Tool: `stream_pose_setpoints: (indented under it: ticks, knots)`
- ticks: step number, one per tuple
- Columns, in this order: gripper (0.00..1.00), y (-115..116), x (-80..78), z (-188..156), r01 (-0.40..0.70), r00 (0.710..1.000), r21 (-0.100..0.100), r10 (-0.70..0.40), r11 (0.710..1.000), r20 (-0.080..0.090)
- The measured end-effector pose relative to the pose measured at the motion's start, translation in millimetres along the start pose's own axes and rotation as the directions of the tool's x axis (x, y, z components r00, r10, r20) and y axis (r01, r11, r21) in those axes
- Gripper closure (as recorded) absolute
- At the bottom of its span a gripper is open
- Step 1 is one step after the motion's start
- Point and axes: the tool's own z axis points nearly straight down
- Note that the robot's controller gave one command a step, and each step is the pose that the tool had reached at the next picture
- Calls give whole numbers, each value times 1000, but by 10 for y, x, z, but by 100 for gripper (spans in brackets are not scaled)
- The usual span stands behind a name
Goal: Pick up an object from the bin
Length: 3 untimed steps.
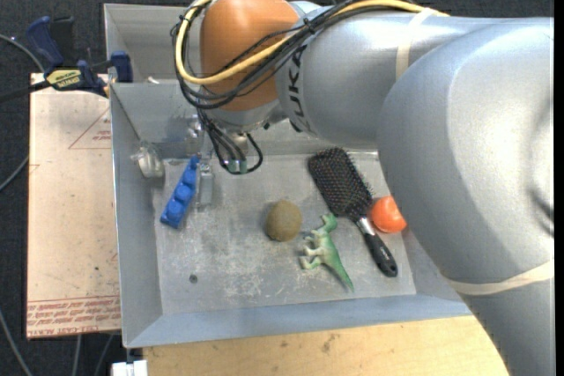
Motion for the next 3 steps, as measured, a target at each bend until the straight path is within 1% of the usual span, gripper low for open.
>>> stream_pose_setpoints:
  ticks: [1,2,3]
  knots:
    - [0,-19,337,354,67,998,0,-67,998,5]
    - [100,350,243,328,198,980,-1,-198,980,4]
    - [100,349,242,328,198,980,-1,-197,980,4]
